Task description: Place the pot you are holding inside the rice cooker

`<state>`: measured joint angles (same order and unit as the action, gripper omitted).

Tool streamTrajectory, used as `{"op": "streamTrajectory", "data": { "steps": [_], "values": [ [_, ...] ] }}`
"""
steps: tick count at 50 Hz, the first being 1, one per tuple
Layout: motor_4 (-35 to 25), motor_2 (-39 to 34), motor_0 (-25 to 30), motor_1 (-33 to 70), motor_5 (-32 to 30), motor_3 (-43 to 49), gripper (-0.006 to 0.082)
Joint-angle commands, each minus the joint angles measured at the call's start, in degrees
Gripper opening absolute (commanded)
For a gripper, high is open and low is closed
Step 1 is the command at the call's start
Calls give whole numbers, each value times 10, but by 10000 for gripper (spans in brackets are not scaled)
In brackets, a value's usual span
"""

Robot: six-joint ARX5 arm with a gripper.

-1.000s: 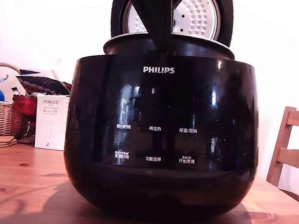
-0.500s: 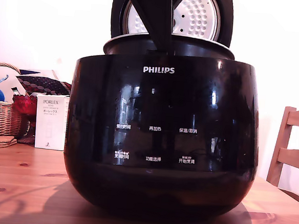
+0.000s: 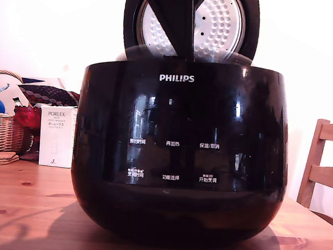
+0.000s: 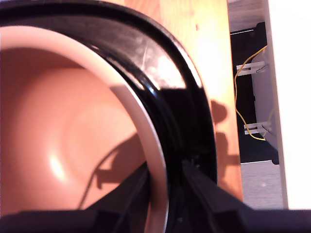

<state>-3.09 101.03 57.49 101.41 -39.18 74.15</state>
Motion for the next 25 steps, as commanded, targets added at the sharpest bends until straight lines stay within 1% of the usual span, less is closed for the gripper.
{"op": "streamTrajectory", "data": {
  "steps": [1,12,25],
  "values": [
    [-5,2,5,3,2,1,184],
    [-3,2,2,3,2,-6,184],
    [25,2,-6,2,2,-12,183]
  ]
}}
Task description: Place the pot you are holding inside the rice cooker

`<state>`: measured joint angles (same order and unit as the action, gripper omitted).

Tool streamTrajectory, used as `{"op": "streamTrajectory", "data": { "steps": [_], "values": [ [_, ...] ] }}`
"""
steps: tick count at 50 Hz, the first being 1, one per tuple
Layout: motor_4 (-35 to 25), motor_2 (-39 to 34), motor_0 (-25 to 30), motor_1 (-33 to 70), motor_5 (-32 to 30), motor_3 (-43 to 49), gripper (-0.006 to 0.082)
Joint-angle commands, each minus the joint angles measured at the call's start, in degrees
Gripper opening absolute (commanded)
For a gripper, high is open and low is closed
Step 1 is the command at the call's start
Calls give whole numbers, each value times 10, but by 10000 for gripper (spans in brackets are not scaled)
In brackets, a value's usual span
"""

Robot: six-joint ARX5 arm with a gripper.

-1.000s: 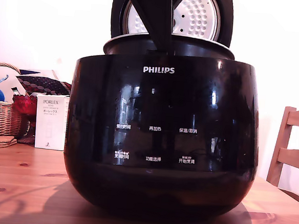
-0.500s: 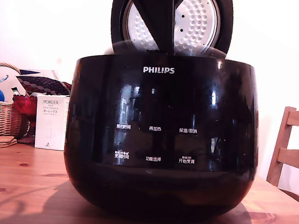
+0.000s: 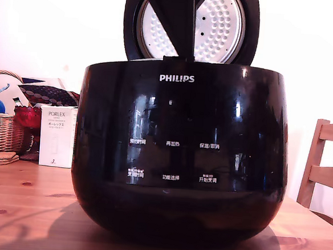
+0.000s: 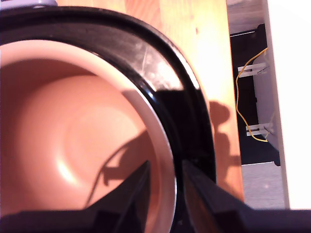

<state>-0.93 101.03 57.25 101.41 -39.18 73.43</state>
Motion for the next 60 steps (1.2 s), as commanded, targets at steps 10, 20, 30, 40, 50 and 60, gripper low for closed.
{"op": "streamTrajectory", "data": {
  "steps": [10,20,30,40,50,60],
  "values": [
    [1,2,-10,-12,4,-42,163],
    [-30,3,-13,-29,17,-42,163],
    [-58,2,-17,-47,23,-29,165],
    [-57,2,-28,-61,39,-13,145],
    [-57,2,-66,-89,84,-17,-22],
    [-57,2,-124,-127,143,-28,-23]
  ]
}}
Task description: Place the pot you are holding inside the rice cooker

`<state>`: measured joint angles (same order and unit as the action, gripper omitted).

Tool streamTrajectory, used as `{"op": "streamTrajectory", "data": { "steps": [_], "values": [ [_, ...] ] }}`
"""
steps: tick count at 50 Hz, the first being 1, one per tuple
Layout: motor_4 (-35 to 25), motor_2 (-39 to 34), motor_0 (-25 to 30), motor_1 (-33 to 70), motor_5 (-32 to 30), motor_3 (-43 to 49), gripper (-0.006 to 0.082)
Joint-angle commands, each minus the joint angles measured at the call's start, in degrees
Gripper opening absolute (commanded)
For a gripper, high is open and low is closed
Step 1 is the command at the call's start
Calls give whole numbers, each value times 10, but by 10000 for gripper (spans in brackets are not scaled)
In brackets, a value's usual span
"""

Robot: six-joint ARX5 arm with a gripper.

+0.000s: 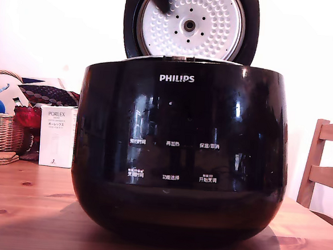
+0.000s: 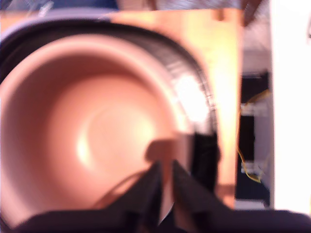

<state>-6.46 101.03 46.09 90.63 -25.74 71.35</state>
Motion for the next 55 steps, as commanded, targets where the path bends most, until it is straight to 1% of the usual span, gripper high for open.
{"op": "streamTrajectory", "data": {
  "steps": [1,12,17,24,31,42,55],
  "values": [
    [-1,2,-17,-22,22,-9,-23],
    [15,2,-104,-58,63,-12,-23],
    [21,2,-145,-69,64,-13,-23],
    [48,2,-196,-75,69,-27,-23],
    [59,2,-237,-75,69,-28,-23],
    [59,2,-275,-75,70,-33,-23],
    [59,2,-279,-75,69,-37,-23]
  ]
}}
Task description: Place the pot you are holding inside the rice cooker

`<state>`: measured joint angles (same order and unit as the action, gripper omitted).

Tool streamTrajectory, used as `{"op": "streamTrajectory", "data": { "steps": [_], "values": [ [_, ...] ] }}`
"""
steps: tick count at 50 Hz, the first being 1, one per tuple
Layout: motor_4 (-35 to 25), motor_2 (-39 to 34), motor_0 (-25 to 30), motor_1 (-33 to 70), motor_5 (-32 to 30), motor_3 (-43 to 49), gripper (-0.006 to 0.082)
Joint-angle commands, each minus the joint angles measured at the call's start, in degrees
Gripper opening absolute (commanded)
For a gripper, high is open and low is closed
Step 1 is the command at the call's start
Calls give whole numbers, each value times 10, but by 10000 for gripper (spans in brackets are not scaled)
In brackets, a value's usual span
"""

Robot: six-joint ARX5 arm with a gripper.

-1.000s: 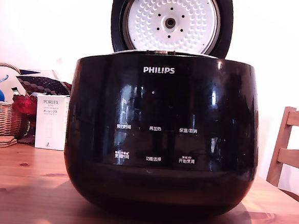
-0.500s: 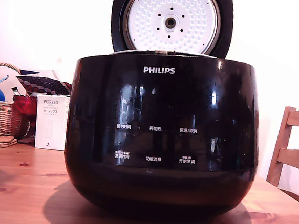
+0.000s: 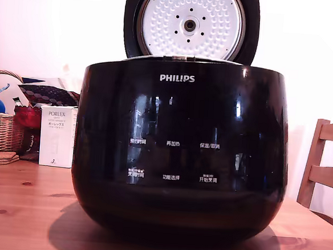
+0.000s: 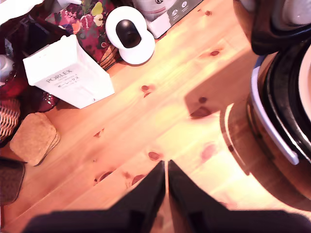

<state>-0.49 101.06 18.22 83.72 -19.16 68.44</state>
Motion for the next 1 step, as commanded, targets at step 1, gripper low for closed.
{"op": "streamTrajectory", "data": {
  "steps": [1],
  "values": [
    [-1,2,0,-6,3,-9,-23]
  ]
}}
